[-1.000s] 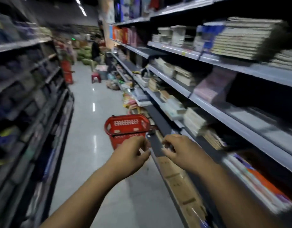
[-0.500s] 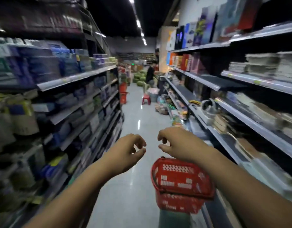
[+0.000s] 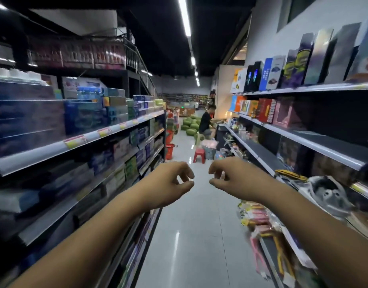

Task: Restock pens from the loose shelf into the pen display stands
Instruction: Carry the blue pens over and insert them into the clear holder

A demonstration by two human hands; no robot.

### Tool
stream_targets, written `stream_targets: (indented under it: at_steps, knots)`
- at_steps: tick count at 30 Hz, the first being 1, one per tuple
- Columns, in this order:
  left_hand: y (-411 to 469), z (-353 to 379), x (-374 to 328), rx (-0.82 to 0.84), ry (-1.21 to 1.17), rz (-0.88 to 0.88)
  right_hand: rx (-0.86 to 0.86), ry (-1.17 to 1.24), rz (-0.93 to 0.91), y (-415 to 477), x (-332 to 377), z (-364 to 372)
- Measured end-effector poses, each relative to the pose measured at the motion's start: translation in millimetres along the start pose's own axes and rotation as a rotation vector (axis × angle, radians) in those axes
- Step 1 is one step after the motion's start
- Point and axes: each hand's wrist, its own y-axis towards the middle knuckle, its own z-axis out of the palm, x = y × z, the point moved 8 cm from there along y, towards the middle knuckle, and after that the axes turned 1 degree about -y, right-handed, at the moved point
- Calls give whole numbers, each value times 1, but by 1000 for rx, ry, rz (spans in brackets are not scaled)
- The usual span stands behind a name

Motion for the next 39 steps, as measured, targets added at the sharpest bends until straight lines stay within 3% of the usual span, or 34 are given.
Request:
stream_targets:
  at_steps: [8, 17, 27, 39]
  knots:
    - [197, -9, 99, 41, -58, 84, -63, -16, 112, 182, -89, 9]
    - [416, 50, 159, 98, -47, 225, -102, -144, 192, 335, -242, 28]
    - [660, 94, 175, 70, 8, 342, -161, -143, 235, 499, -416, 6]
    - [943, 255, 160, 175, -53, 585, -125, -329, 480, 594, -690, 41]
